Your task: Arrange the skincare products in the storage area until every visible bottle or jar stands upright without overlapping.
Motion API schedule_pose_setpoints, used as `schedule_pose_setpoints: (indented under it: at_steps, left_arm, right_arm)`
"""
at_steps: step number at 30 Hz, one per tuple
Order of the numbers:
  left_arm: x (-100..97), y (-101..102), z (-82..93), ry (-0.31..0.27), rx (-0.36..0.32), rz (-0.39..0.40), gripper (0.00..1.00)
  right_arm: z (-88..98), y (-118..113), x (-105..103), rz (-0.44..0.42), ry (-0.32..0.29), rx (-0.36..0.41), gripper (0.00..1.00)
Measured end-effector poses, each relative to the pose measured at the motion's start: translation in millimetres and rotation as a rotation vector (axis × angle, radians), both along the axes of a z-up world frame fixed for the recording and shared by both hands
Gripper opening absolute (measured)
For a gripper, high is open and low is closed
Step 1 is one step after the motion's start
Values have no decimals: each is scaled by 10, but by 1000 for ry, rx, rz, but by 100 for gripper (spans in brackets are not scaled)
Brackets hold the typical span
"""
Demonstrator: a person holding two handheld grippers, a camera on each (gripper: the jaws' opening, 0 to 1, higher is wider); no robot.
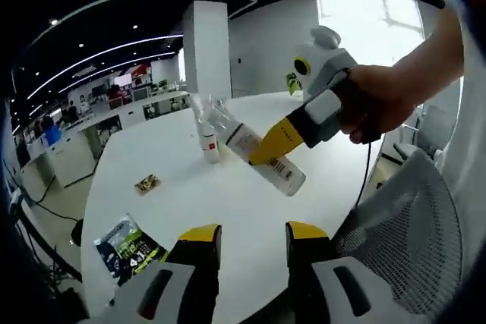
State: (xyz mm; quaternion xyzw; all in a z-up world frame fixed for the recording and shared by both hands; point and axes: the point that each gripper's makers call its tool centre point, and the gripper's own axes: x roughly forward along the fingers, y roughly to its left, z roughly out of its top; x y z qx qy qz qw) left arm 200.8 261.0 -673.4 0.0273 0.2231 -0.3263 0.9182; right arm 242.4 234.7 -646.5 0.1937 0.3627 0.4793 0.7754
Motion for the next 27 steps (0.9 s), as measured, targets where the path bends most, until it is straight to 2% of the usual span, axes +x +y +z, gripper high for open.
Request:
schedule_pose_setpoints:
  at_steps: [3, 6, 9, 12, 14, 17, 21, 23, 27]
  left_arm:
    - [-4, -13, 78, 2, -63, 5, 36]
    - [-21, -43, 85, 2, -75, -7, 36]
    - [-46, -80, 100, 15, -100, -19, 36]
    - [-60, -98, 175, 15, -154, -23, 36]
    - [-54, -106, 179, 43, -191, -3, 36]
    - [-44, -95, 171, 67, -209, 3, 36]
    - [-23, -63, 190, 70, -225, 25, 36]
    - [-23, -63, 191, 77, -232, 25, 36]
    - [-39, -80, 233, 100, -278, 6, 36]
  right_arm:
    - [51, 5, -31, -14, -1, 20, 18]
    - [104, 32, -42, -54, 16, 59, 18]
    - [114, 74, -65, -60, 25, 83, 18]
    - [98, 143, -114, -44, -11, 65, 18]
    - [104, 191, -148, -36, -26, 66, 18]
    - [138, 277, -191, -16, -84, 62, 18]
    - [162, 402, -268, 10, -118, 73, 18]
    - [169, 440, -302, 24, -112, 85, 18]
    - [263, 475, -339, 68, -109, 156, 18]
